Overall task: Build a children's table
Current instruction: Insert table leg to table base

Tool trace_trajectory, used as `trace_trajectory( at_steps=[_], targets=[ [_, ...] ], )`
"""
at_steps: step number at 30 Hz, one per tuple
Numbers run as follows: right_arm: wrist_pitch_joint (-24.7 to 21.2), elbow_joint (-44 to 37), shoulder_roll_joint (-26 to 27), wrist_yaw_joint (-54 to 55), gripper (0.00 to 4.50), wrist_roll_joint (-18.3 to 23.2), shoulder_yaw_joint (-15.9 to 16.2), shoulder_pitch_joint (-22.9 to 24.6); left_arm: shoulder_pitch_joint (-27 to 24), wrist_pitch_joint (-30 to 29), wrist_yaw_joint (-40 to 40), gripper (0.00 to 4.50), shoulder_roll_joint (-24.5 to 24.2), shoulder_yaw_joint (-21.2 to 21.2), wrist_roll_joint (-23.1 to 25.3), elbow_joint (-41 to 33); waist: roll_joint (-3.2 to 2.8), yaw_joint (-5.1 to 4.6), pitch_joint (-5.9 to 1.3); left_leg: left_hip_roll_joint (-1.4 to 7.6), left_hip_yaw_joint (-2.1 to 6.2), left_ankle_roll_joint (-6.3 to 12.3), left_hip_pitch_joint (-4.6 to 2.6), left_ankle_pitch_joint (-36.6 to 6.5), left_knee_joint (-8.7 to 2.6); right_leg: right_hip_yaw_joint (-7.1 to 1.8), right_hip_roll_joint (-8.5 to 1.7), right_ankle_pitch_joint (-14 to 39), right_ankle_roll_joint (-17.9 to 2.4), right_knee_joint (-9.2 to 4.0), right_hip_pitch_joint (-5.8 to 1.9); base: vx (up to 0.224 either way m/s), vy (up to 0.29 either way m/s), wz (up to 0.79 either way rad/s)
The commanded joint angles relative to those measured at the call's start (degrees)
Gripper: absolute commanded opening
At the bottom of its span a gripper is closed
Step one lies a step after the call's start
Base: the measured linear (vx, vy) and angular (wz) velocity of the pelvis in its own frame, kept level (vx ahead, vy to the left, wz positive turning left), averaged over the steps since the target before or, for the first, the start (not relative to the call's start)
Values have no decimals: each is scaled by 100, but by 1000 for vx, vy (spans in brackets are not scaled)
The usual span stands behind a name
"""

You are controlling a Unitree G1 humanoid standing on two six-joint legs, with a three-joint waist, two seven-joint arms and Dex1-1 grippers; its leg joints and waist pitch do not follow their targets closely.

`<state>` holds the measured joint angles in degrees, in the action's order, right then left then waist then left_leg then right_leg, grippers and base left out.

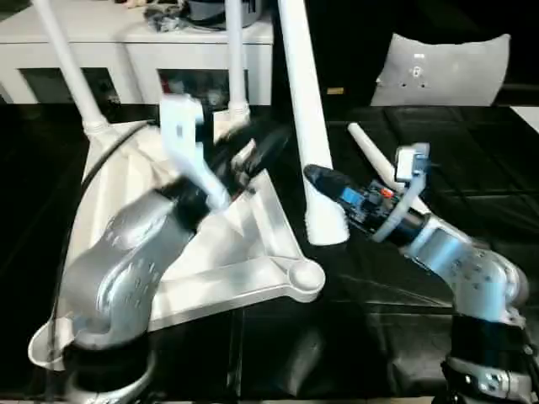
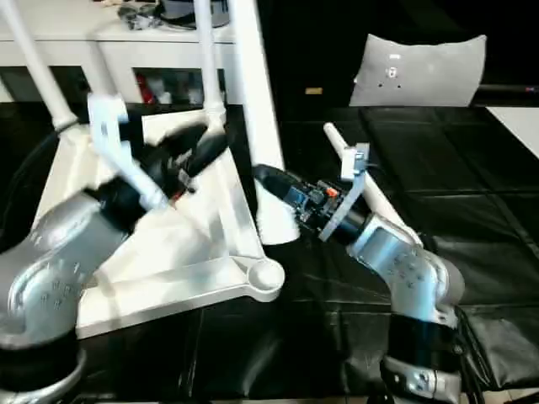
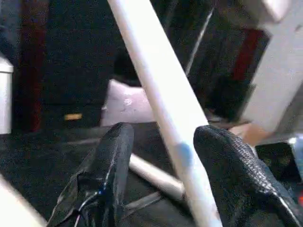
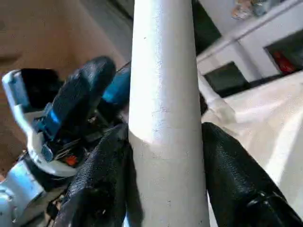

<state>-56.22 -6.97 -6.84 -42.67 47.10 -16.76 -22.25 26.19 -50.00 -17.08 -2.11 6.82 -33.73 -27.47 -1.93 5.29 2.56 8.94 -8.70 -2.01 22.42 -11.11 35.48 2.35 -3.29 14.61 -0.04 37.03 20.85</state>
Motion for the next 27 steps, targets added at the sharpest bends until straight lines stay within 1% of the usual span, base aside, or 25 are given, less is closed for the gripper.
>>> trace_trajectory(
  at_steps=[1, 2, 3, 4, 6, 7, 8, 9, 10, 12, 13, 15, 16, 17, 19, 20, 21, 23, 24, 26, 27],
  targets=[
    [-16, -192, -15, -46, 186, 139, 105, 49, 95, -168, 94, 279, 62, 42, -233, 32, 20, 23, -322, 355, 121, -36, -89, -479, -430, -260, -486, -83, -1228, -465, -218, 0, 0, 0],
    [-17, -219, -16, -52, 186, 149, 126, 66, 103, -178, 107, 279, 80, 34, -245, 37, 36, 23, -326, 353, 123, -30, -82, -450, -428, -260, -491, -57, -1214, -467, -227, 0, 0, 0],
    [-19, -254, -15, -63, 186, 158, 153, 87, 109, -189, 118, 279, 98, 20, -251, 44, 31, 22, -317, 353, 123, -29, -78, -466, -433, -261, -489, -16, -1205, -476, -221, 0, 0, 0],
    [-39, -328, -16, -71, 186, 191, 193, 127, 122, -214, 143, 279, 122, 0, -242, 59, 48, 13, -309, 359, 121, -26, -81, -512, -442, -262, -483, 69, -1167, -492, -217, 0, 0, 0],
    [-105, -539, -35, -134, 186, 265, 314, 236, 126, -294, 195, 279, 138, -79, -202, 105, 42, 14, -305, 362, 128, -21, -89, -550, -449, -264, -482, 206, -1069, -505, -212, 0, 0, 0],
    [-105, -539, -35, -134, 186, 265, 314, 236, 126, -294, 195, 279, 138, -79, -202, 105, 43, 9, -302, 362, 129, -25, -87, -549, -452, -268, -482, 228, -1050, -508, -210, 0, 0, 0],
    [-83, -601, -50, -157, 186, 274, 368, 274, 126, -311, 213, 279, 145, -98, -218, 128, 58, 9, -297, 362, 129, -36, -86, -564, -457, -268, -483, 299, -1018, -522, -207, 0, 0, 0],
    [-52, -655, -70, -179, 186, 267, 431, 311, 122, -302, 211, 279, 164, -101, -256, 146, 60, 12, -294, 363, 127, -46, -88, -585, -458, -270, -488, 350, -1008, -528, -204, 0, 0, 0],
    [-1, -704, -100, -200, 186, 260, 506, 353, 119, -300, 219, 244, 214, -70, -349, 166, 45, 13, -292, 368, 128, -71, -91, -618, -466, -271, -488, 421, -994, -532, -197, 0, 0, 0],
    [206, -819, -142, -340, 186, 196, 675, 471, 103, -181, 184, 209, 356, 97, -618, 249, 62, 23, -297, 368, 117, -86, -86, -582, -451, -273, -493, 340, -995, -532, -197, 0, 0, 0],
    [268, -849, -154, -386, 186, 171, 723, 508, 93, -143, 169, 209, 395, 156, -700, 281, 66, 25, -295, 369, 122, -79, -75, -571, -459, -272, -495, 307, -1005, -530, -208, 0, 0, 0],
    [297, -887, -252, -485, 186, 89, 850, 587, 56, -89, 75, 209, 361, 194, -749, 333, 64, 24, -295, 367, 129, -52, -67, -538, -456, -269, -494, 243, -998, -526, -203, 0, 0, 0],
    [277, -894, -308, -542, 186, 72, 907, 618, 37, -64, 6, 209, 327, 194, -758, 353, 50, 20, -289, 364, 127, -55, -69, -578, -459, -273, -487, 280, -971, -532, -203, 0, 0, 0],
    [236, -903, -362, -605, 186, 76, 958, 651, 17, -70, -57, 209, 308, 207, -794, 374, 62, 13, -284, 358, 127, -34, -71, -601, -464, -271, -482, 340, -946, -544, -199, 0, 0, 0],
    [154, -932, -486, -764, 186, 133, 1067, 728, -88, -64, -304, 209, 151, 87, -768, 410, 51, 15, -279, 362, 135, -41, -76, -649, -471, -271, -491, 484, -924, -554, -193, 0, 0, 0],
    [156, -943, -540, -811, 186, 172, 1122, 760, -137, -66, -404, 209, 74, 23, -761, 428, 53, 21, -281, 366, 136, -38, -75, -653, -473, -278, -491, 523, -892, -558, -198, 0, 0, 0],
    [168, -946, -556, -817, 186, 182, 1145, 771, -161, -77, -456, 209, 31, -6, -767, 439, 42, 15, -280, 371, 137, -55, -74, -655, -480, -275, -484, 503, -879, -555, -189, 0, 0, 0],
    [214, -943, -583, -826, 186, 174, 1184, 785, -184, -92, -498, 209, 5, -8, -835, 443, 43, 7, -283, 373, 136, -69, -81, -686, -482, -277, -487, 489, -896, -553, -185, 0, 0, 0],
    [265, -928, -618, -861, 186, 146, 1226, 798, -197, -108, -519, 209, 15, 32, -949, 435, 47, 4, -279, 375, 137, -70, -78, -691, -483, -274, -493, 467, -946, -549, -188, 0, 0, 0],
    [351, -896, -692, -949, 186, 79, 1309, 822, -211, -124, -575, 209, 26, 99, -1158, 413, 63, 4, -275, 373, 133, -61, -74, -701, -483, -275, -493, 473, -983, -550, -196, 0, 0, 0],
    [360, -893, -701, -960, 186, 72, 1319, 825, -212, -126, -585, 209, 26, 103, -1174, 412, 61, 6, -276, 371, 130, -50, -72, -688, -479, -275, -493, 475, -993, -549, -197, 0, 0, 0]
  ],
)
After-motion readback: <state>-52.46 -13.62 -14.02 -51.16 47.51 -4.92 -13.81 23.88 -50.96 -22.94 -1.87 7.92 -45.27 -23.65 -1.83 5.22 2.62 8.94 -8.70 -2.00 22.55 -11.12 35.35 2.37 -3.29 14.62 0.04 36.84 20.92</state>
